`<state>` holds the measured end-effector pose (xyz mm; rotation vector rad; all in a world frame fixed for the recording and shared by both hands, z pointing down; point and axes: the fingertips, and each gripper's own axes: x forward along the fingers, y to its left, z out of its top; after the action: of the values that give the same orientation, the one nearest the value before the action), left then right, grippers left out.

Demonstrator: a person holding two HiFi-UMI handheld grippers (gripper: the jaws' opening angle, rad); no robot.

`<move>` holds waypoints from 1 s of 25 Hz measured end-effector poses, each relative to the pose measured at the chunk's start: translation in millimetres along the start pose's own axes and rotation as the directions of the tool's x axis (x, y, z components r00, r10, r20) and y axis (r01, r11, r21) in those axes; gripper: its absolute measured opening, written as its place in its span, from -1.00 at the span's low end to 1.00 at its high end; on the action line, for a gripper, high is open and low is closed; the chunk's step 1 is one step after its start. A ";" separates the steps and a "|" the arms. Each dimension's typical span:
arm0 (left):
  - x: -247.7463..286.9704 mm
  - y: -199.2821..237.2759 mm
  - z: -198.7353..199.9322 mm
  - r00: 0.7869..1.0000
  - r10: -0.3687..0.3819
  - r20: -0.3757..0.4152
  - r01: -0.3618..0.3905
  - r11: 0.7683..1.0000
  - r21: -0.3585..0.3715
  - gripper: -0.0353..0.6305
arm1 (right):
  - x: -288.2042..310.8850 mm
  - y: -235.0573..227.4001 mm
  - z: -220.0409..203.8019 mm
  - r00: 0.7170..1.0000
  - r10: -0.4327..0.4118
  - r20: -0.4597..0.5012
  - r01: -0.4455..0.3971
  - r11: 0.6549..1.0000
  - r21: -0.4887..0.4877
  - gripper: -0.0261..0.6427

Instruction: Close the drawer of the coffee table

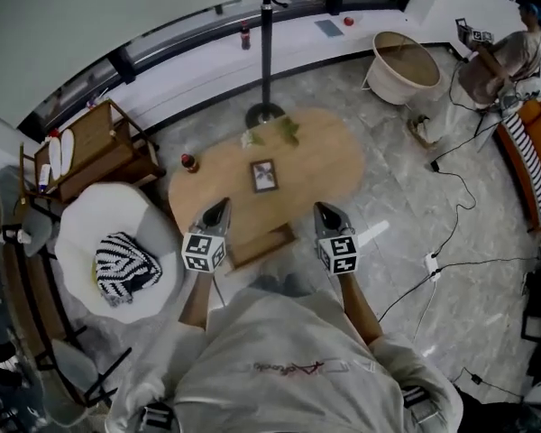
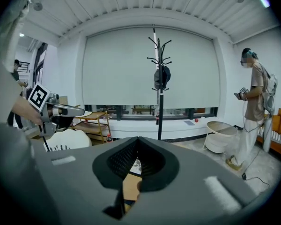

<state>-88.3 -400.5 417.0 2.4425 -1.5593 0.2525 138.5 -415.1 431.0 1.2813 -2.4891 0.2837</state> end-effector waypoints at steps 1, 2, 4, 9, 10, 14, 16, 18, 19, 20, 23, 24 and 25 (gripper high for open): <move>-8.1 6.2 -1.2 0.999 0.035 0.003 -0.035 0.999 -0.007 -0.89 | 7.8 6.1 2.9 0.999 0.034 0.001 -0.034 0.999 -0.012 -0.91; -16.6 11.8 -3.0 0.997 0.073 0.005 -0.073 0.997 -0.016 -0.89 | 15.8 12.3 5.5 0.998 0.070 0.001 -0.070 0.997 -0.025 -0.91; -33.4 20.6 -7.9 0.989 0.146 0.006 -0.146 0.989 -0.034 -0.89 | 30.2 24.8 9.1 0.990 0.142 0.001 -0.142 0.989 -0.047 -0.91; -73.6 23.0 -15.2 0.950 0.311 0.000 -0.310 0.947 -0.083 -0.89 | 49.0 53.1 17.8 0.948 0.319 -0.013 -0.319 0.942 -0.103 -0.91; -79.7 19.7 -14.4 0.941 0.339 0.000 -0.338 0.937 -0.087 -0.89 | 50.5 55.1 19.9 0.937 0.348 -0.015 -0.347 0.931 -0.115 -0.91; -99.0 8.6 -13.7 0.901 0.435 -0.006 -0.433 0.897 -0.088 -0.89 | 57.7 57.4 22.6 0.900 0.435 -0.023 -0.434 0.890 -0.140 -0.91; -110.9 1.7 -18.8 0.880 0.474 -0.017 -0.473 0.876 -0.091 -0.89 | 56.4 60.8 17.9 0.882 0.470 -0.030 -0.469 0.871 -0.145 -0.91; -126.6 -9.3 -28.6 0.861 0.508 -0.033 -0.509 0.855 -0.098 -0.89 | 49.5 66.6 8.7 0.864 0.502 -0.041 -0.502 0.852 -0.150 -0.91; -133.8 -14.9 -34.6 0.852 0.521 -0.044 -0.523 0.847 -0.099 -0.89 | 45.4 69.0 3.7 0.857 0.514 -0.046 -0.514 0.844 -0.152 -0.91; -139.8 -20.5 -40.7 0.845 0.531 -0.055 -0.534 0.839 -0.101 -0.89 | 41.7 70.4 -1.0 0.851 0.523 -0.051 -0.524 0.838 -0.153 -0.91; -150.8 -37.3 -56.0 0.833 0.548 -0.078 -0.554 0.825 -0.113 -0.89 | 31.7 70.2 -14.2 0.839 0.540 -0.070 -0.544 0.825 -0.154 -0.91; -152.8 -42.0 -60.8 0.831 0.549 -0.085 -0.556 0.823 -0.115 -0.89 | 28.9 69.3 -18.5 0.838 0.541 -0.075 -0.546 0.824 -0.152 -0.91; -154.2 -45.9 -65.8 0.831 0.548 -0.094 -0.556 0.823 -0.117 -0.89 | 26.4 68.2 -22.5 0.838 0.540 -0.079 -0.546 0.825 -0.148 -0.91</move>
<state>-112.4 -229.2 434.1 1.8049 -2.1495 0.2927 72.9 -388.5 459.9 0.4688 -2.7326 0.2171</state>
